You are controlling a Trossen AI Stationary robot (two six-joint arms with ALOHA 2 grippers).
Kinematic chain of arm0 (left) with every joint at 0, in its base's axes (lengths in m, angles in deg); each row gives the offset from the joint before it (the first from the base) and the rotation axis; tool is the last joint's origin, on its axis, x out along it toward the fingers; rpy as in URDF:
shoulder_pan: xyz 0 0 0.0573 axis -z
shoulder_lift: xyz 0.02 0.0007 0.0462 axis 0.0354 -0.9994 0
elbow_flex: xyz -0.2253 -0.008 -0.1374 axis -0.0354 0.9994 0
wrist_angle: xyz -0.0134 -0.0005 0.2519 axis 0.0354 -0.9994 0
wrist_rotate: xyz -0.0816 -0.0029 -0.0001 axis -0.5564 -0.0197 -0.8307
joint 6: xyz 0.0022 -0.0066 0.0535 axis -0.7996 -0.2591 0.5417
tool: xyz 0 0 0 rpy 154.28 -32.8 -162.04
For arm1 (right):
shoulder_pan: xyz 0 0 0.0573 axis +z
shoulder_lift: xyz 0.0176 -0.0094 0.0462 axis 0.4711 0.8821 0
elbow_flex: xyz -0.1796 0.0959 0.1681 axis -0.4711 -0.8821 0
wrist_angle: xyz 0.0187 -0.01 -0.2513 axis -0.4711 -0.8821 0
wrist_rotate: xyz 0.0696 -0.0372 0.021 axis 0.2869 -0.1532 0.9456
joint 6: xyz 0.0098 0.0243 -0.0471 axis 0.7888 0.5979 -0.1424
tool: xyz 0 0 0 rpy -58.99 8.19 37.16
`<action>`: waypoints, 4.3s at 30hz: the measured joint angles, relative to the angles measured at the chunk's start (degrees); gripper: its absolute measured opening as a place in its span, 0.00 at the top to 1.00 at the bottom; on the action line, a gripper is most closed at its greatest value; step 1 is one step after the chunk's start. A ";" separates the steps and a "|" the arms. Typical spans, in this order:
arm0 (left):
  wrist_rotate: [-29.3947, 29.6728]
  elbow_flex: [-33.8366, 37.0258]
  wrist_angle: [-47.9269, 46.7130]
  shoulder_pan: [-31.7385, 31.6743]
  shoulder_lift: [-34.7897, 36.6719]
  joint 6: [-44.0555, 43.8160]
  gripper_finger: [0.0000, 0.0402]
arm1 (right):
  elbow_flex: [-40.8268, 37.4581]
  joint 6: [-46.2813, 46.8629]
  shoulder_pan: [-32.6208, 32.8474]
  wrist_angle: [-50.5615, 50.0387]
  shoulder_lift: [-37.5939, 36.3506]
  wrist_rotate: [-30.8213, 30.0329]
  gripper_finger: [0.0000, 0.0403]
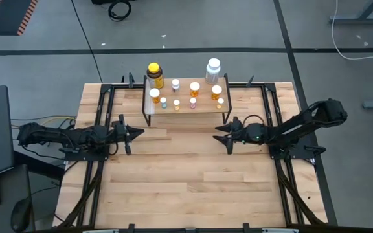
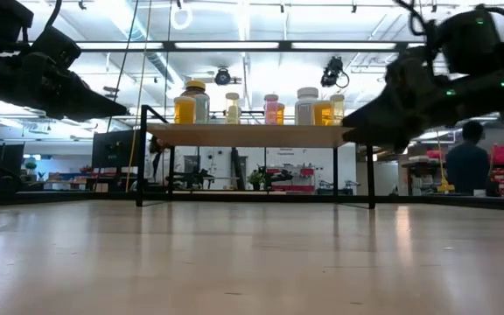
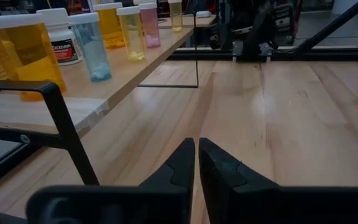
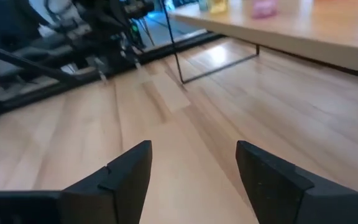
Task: Pick and place medicine bottles onto shelf by color
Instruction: Return to Home Position
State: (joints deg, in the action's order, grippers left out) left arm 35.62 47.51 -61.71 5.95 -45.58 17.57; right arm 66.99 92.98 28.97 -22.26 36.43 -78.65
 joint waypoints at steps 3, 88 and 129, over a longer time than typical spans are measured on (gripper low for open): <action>-0.01 0.00 -0.09 0.00 -0.02 0.02 0.94 | -2.97 -0.34 0.07 5.95 -0.82 1.97 0.43; 1.66 0.00 0.13 0.04 0.01 -3.00 0.96 | -7.28 -4.51 -2.62 -30.34 -39.61 8.28 0.98; 1.57 0.00 -0.24 0.06 -0.02 -5.99 0.97 | -7.22 -2.38 -3.78 -55.84 -64.63 8.45 0.96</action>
State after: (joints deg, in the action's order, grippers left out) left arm 37.19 47.51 -61.95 6.02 -45.60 11.59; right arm 59.77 90.59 25.19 -78.10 -28.20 -70.20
